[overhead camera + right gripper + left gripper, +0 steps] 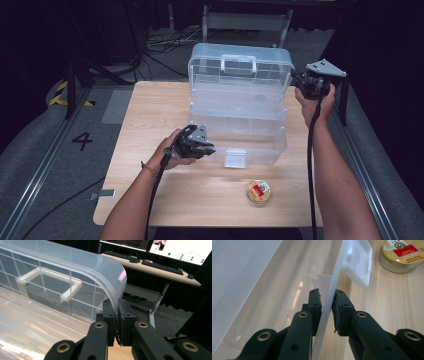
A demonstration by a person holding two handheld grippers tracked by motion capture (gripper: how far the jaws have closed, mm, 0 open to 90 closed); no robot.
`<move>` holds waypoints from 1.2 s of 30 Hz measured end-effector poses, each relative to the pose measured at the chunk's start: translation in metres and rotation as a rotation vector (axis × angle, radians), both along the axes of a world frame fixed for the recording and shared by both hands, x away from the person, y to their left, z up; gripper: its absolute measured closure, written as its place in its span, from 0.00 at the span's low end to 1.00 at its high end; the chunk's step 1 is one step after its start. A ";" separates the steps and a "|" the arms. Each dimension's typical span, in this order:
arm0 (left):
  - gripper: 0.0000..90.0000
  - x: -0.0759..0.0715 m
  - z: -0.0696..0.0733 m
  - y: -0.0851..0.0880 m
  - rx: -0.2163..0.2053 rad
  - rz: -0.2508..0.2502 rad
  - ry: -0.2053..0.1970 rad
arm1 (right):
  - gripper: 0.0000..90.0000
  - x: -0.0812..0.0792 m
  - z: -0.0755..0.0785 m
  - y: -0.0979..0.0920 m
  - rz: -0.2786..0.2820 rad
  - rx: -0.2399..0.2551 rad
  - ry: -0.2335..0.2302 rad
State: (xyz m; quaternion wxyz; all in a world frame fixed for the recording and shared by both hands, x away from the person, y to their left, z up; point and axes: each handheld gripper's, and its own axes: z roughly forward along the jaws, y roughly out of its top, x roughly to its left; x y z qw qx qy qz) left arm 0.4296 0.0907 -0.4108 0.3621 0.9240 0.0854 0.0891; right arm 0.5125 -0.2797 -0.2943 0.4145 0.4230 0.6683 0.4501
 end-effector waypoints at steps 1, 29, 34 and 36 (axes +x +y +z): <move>0.87 0.000 0.000 0.000 0.000 0.000 0.000 | 0.96 0.000 0.000 0.000 0.000 0.000 0.000; 0.87 -0.001 -0.001 0.000 -0.010 0.008 -0.002 | 0.96 0.005 0.000 0.000 -0.014 0.016 0.011; 0.87 -0.001 -0.001 0.000 -0.007 0.003 -0.006 | 0.96 0.009 0.002 0.002 -0.013 0.012 0.018; 0.87 -0.001 -0.001 0.000 -0.006 0.002 -0.007 | 0.96 0.010 0.002 0.001 -0.010 0.016 0.018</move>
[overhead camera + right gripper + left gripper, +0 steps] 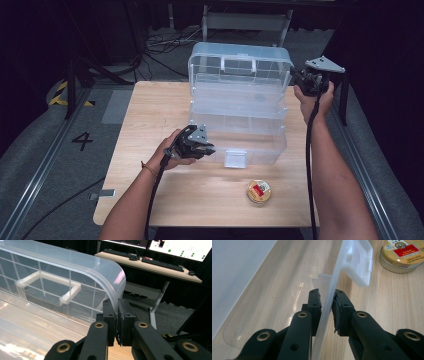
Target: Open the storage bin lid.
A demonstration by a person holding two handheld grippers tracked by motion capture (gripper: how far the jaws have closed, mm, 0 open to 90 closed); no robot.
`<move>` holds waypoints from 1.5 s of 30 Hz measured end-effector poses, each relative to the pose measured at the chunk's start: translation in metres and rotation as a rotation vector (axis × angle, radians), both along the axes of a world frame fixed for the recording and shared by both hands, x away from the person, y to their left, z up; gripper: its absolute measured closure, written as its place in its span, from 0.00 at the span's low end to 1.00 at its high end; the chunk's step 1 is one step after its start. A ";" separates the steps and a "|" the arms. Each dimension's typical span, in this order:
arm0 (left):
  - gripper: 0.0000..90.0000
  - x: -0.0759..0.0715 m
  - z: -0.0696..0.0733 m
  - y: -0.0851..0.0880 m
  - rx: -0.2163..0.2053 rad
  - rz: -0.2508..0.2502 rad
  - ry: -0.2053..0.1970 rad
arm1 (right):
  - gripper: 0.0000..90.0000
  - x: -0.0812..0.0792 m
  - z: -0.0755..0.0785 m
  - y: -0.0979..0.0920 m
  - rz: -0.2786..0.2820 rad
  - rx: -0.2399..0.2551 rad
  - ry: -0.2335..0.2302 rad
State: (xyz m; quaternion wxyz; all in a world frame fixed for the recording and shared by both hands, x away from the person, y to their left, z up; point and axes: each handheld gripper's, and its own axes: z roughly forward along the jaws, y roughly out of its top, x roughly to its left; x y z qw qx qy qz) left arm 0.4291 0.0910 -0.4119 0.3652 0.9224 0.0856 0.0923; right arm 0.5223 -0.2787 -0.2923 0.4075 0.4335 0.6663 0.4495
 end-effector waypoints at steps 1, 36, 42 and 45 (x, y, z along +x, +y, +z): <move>0.87 0.000 0.000 0.000 -0.001 0.000 -0.001 | 0.96 0.001 0.000 -0.001 0.001 0.004 0.002; 0.87 -0.001 0.000 0.000 -0.001 0.009 0.006 | 0.95 0.043 -0.004 -0.006 0.017 0.067 0.046; 0.86 -0.001 0.000 0.000 0.000 0.014 0.006 | 0.95 0.053 -0.006 -0.005 0.008 0.079 0.059; 0.86 -0.001 0.000 -0.002 0.008 0.021 0.007 | 0.95 0.059 -0.006 -0.006 0.017 0.080 0.071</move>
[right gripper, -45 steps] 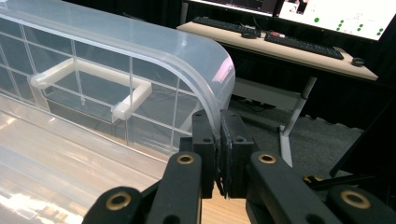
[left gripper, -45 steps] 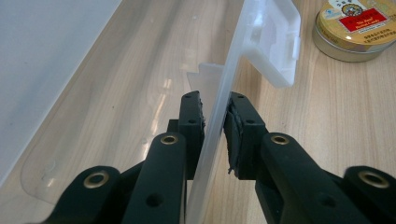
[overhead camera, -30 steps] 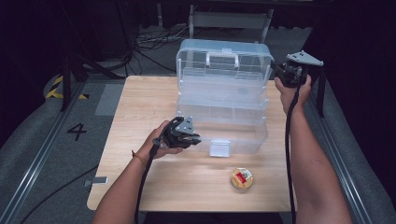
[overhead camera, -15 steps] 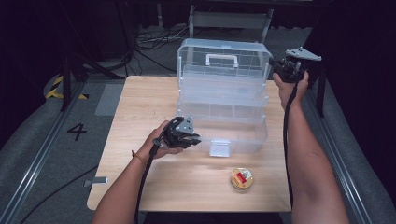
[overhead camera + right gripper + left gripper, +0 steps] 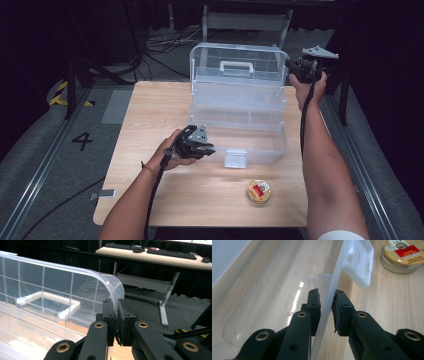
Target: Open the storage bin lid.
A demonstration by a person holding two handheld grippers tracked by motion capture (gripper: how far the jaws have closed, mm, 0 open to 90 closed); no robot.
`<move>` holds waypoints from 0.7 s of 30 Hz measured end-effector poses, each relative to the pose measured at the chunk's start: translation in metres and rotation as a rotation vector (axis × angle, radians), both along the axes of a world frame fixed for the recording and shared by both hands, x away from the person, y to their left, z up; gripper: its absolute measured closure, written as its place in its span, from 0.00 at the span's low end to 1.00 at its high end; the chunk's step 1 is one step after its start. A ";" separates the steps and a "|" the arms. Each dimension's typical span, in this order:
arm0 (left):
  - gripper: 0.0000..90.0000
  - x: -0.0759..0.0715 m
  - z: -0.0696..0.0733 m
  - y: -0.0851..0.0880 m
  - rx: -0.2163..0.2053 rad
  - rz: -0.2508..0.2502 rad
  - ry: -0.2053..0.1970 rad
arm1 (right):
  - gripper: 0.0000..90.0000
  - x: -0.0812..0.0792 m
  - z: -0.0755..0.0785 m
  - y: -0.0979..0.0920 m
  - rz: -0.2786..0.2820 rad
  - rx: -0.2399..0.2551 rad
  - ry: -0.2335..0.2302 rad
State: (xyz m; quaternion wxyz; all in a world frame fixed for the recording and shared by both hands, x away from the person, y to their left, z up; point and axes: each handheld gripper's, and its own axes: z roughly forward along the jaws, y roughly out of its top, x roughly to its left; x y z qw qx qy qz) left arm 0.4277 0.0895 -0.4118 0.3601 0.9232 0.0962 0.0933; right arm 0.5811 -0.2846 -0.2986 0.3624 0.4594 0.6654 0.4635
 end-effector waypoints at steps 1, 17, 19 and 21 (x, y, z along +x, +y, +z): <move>0.86 0.000 0.000 0.000 0.007 0.000 -0.002 | 0.95 0.001 0.000 -0.001 0.004 -0.001 0.004; 0.88 -0.007 0.001 0.000 0.022 -0.010 -0.006 | 0.95 0.024 -0.002 -0.001 0.032 -0.020 0.081; 0.88 -0.008 0.000 0.000 0.016 -0.006 -0.005 | 0.94 0.026 -0.002 0.000 0.042 -0.036 0.079; 0.87 -0.009 0.000 0.000 0.017 -0.001 -0.003 | 0.94 0.031 -0.004 -0.002 0.052 -0.028 0.094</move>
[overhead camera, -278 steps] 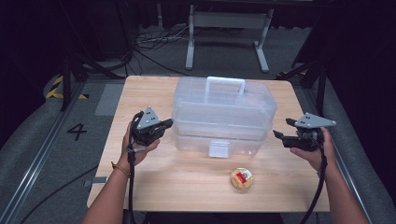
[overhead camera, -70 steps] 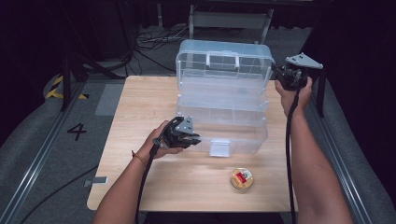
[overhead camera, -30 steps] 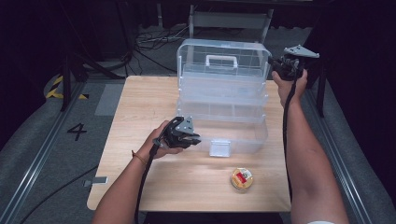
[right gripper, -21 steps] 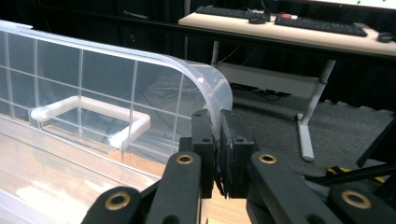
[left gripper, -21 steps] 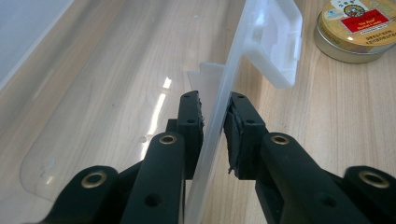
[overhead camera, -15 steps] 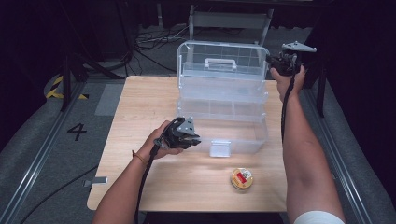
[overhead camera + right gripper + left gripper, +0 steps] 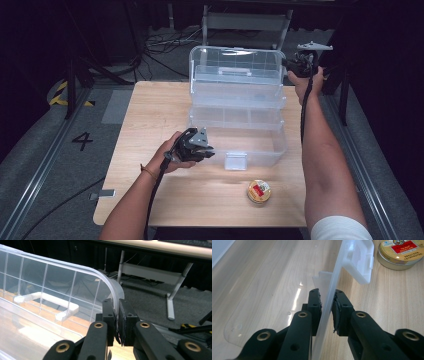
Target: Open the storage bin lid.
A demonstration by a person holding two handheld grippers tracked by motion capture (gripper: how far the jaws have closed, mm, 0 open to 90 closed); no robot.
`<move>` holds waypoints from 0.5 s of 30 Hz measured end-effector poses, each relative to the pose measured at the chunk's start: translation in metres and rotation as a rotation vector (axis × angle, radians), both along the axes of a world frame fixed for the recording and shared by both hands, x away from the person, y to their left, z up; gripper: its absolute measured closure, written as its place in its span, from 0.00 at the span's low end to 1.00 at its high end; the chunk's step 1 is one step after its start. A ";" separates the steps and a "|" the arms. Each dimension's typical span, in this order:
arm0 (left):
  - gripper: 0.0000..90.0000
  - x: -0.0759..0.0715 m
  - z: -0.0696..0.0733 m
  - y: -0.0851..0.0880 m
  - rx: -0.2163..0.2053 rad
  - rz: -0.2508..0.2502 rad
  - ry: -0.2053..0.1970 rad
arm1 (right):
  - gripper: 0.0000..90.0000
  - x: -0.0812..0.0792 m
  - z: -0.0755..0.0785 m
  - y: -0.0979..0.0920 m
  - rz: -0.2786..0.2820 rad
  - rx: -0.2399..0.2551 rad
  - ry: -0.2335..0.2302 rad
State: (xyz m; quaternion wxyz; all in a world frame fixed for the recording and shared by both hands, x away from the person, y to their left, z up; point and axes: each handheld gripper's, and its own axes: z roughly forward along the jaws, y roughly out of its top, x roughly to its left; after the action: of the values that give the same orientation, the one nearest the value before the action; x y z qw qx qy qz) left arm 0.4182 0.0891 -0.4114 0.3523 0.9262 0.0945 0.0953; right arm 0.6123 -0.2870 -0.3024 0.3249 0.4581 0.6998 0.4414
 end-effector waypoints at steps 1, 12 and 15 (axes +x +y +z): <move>0.87 0.000 0.000 0.000 0.001 0.000 0.000 | 0.94 0.000 0.000 0.000 0.000 0.000 0.000; 0.88 0.000 0.000 0.000 0.003 -0.006 -0.006 | 0.94 0.017 -0.005 0.002 -0.010 0.009 0.055; 0.88 0.000 0.000 0.000 0.002 -0.007 -0.007 | 0.94 0.019 -0.005 0.003 -0.010 0.008 0.066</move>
State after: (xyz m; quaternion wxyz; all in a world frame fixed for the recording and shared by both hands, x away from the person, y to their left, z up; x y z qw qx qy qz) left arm 0.4183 0.0894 -0.4113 0.3518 0.9266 0.0901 0.0975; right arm 0.6315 -0.2842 -0.3078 0.3021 0.4772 0.7060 0.4273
